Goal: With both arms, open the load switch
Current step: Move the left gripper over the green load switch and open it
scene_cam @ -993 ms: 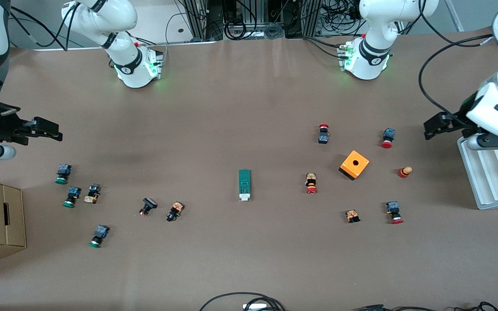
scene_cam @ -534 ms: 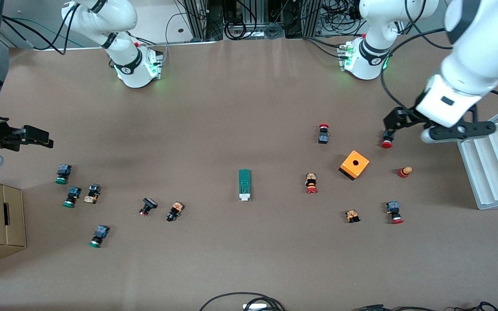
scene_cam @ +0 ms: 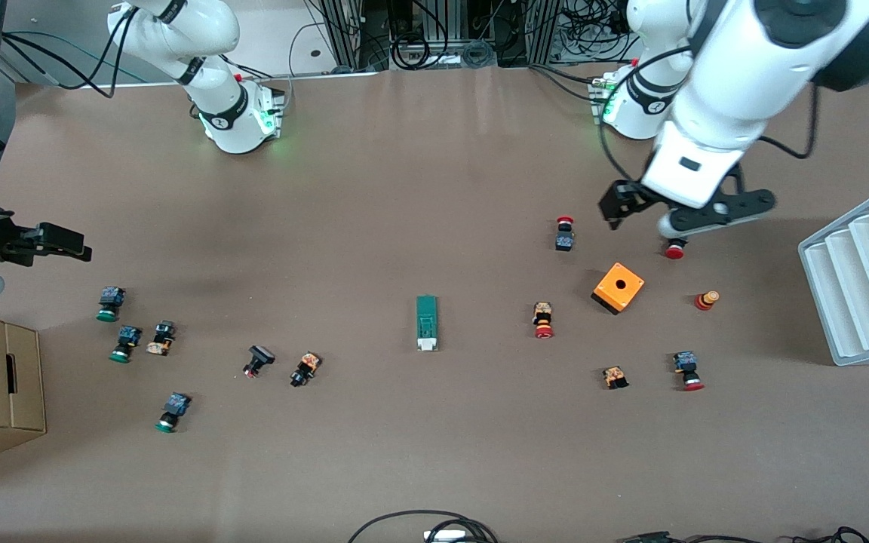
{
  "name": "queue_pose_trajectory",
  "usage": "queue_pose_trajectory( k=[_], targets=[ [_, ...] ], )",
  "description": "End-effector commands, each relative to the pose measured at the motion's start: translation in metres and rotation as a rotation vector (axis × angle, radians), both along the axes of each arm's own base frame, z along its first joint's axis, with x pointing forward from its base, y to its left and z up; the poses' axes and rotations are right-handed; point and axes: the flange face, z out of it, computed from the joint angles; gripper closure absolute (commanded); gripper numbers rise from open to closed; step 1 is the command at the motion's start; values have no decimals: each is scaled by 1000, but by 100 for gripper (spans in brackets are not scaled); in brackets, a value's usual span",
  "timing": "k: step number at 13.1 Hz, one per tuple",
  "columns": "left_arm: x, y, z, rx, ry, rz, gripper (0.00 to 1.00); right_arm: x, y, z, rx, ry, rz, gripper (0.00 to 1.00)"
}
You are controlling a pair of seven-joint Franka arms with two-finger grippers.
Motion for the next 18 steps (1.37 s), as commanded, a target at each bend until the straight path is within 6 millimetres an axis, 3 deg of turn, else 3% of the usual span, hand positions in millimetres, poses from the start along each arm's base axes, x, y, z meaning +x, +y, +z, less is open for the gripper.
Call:
queue_pose_trajectory(
  k=[1,6,12,15,18],
  targets=[
    [2,-36,-4,5,-51,51,1,6,-2,3,13,-21,2,0],
    [-22,-127,-32,33,-114,116,1,8,1,3,9,-30,8,0],
    [-61,-234,-99,60,-263,192,1,11,-1,-4,11,-21,8,0],
    [-75,-264,-133,81,-340,214,1,12,-2,-4,9,-29,40,0],
    [-93,-299,-180,104,-426,170,1,15,-11,-10,11,-29,56,0]
  ],
)
